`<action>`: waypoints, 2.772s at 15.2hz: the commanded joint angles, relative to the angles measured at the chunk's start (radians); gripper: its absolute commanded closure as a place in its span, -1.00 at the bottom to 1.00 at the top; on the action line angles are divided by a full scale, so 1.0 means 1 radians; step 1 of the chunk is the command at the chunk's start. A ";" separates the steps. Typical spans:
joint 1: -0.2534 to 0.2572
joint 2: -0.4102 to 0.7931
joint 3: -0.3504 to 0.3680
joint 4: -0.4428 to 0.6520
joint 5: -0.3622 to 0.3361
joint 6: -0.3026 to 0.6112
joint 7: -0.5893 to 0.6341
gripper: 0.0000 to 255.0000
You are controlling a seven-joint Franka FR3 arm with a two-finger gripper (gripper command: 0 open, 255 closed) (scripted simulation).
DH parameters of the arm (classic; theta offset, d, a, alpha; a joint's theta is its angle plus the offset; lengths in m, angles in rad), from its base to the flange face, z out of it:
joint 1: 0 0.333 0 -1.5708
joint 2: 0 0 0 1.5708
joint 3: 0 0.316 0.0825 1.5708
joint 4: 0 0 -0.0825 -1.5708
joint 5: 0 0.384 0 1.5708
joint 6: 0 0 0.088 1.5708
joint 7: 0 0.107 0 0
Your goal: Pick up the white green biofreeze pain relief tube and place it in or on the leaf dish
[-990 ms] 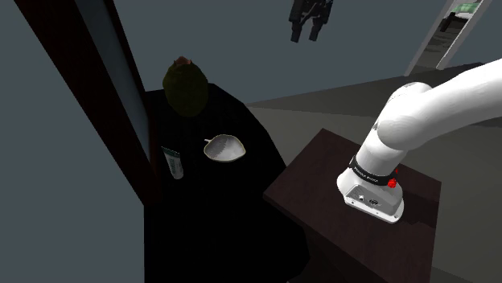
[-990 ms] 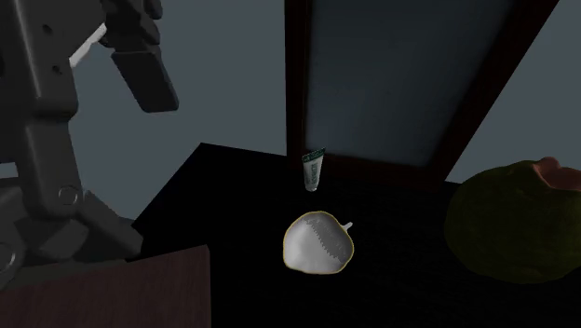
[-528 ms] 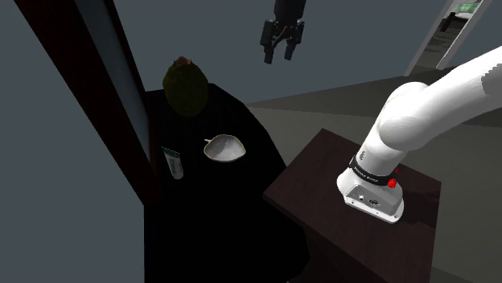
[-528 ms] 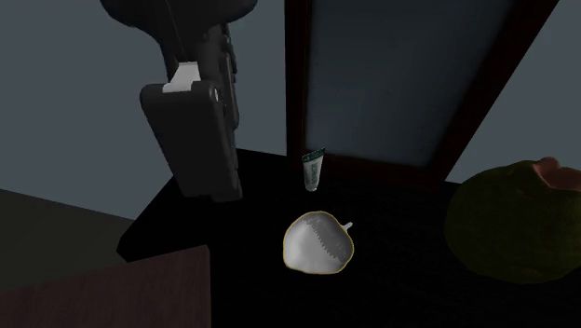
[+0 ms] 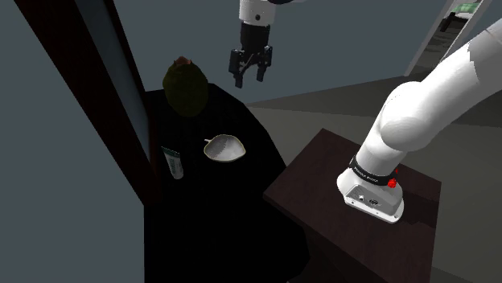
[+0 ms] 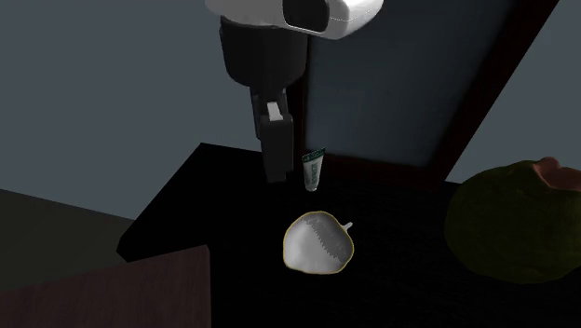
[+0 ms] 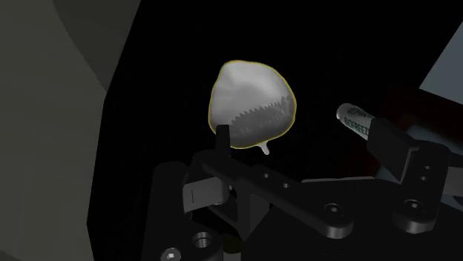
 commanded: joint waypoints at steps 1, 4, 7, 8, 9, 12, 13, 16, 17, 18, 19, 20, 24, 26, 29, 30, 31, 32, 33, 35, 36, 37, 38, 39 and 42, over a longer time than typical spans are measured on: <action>0.010 0.062 0.030 0.016 0.000 0.047 0.028 -1.00; 0.020 0.164 0.069 0.052 -0.012 0.111 0.068 -1.00; 0.031 0.271 0.105 0.097 -0.037 0.169 0.114 -1.00; 0.035 0.307 0.115 0.115 -0.048 0.186 0.130 -1.00; 0.040 0.344 0.125 0.134 -0.061 0.202 0.147 -1.00; 0.057 0.458 0.147 0.198 -0.106 0.244 0.200 -1.00; 0.065 0.497 0.153 0.221 -0.123 0.256 0.218 -1.00; 0.093 0.614 0.161 0.300 -0.176 0.283 0.271 -1.00; 0.105 0.653 0.161 0.329 -0.194 0.289 0.288 -1.00; 0.117 0.692 0.160 0.359 -0.212 0.294 0.304 -1.00; 0.130 0.731 0.159 0.390 -0.229 0.297 0.320 -1.00; 0.144 0.770 0.156 0.423 -0.245 0.300 0.334 -1.00; 0.200 0.914 0.141 0.556 -0.297 0.297 0.378 -1.00; 0.204 0.930 0.136 0.551 -0.302 0.317 0.382 -1.00; 0.210 0.955 0.131 0.546 -0.311 0.347 0.387 -1.00; 0.212 0.964 0.129 0.545 -0.314 0.357 0.389 -1.00; 0.214 0.972 0.127 0.544 -0.317 0.366 0.391 -1.00; 0.216 0.977 0.125 0.543 -0.319 0.372 0.392 -1.00; 0.216 0.977 0.125 0.543 -0.319 0.372 0.392 -1.00; 0.216 0.977 0.125 0.544 -0.319 0.372 0.392 -1.00; 0.216 0.977 0.125 0.544 -0.319 0.372 0.392 -1.00; 0.216 0.977 0.125 0.544 -0.319 0.372 0.392 -1.00; 0.216 0.977 0.125 0.544 -0.319 0.372 0.392 -1.00; 0.216 0.977 0.125 0.544 -0.319 0.371 0.392 -1.00; 0.216 0.977 0.125 0.544 -0.319 0.371 0.392 1.00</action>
